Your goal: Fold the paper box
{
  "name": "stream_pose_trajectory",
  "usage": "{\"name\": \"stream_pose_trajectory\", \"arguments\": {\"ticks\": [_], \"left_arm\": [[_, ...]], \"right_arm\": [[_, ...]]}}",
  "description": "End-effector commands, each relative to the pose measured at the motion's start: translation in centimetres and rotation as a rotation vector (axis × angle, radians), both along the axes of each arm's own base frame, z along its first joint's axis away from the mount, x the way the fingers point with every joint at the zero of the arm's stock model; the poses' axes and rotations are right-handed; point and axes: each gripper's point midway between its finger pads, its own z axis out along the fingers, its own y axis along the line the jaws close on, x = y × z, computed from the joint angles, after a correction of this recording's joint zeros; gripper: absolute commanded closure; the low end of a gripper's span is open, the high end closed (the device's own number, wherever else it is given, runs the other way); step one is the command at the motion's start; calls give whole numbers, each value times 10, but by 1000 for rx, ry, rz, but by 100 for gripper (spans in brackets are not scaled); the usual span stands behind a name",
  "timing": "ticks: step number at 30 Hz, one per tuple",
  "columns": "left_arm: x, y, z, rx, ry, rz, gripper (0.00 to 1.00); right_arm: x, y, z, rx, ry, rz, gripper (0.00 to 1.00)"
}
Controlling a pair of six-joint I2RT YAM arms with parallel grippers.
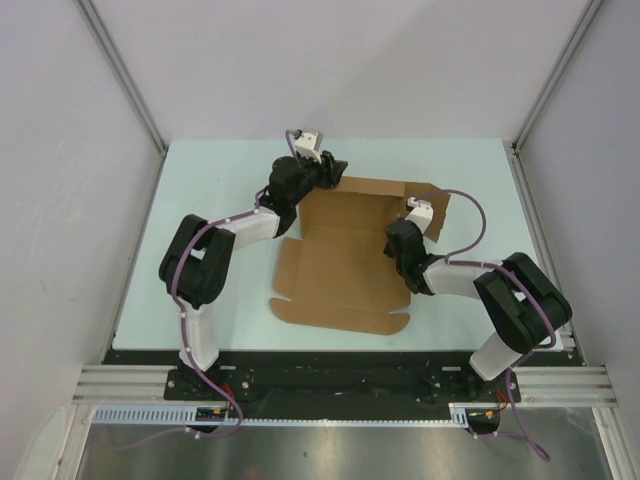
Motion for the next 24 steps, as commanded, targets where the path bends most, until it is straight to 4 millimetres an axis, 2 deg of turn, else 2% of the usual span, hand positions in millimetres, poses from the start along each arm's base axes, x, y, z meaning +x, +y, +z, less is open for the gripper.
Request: {"name": "stream_pose_trajectory", "arguments": {"ticks": [1,7,12,16,20,24], "left_arm": [[-13,-8,-27,34,77,-44,50],[-14,-8,-27,32,77,-43,50],[-14,-8,-31,34,85,-43,50],[-13,-8,-31,33,83,-45,50],[-13,-8,-32,35,86,-45,50],[-13,-8,-35,38,92,-43,50]], "right_arm": [[2,17,-11,33,12,45,88],[-10,30,-36,15,74,91,85],[-18,38,-48,23,114,120,70],[-18,37,-52,43,133,118,66],[-22,34,-67,71,194,114,62],[-24,33,-61,66,190,110,60]]}}
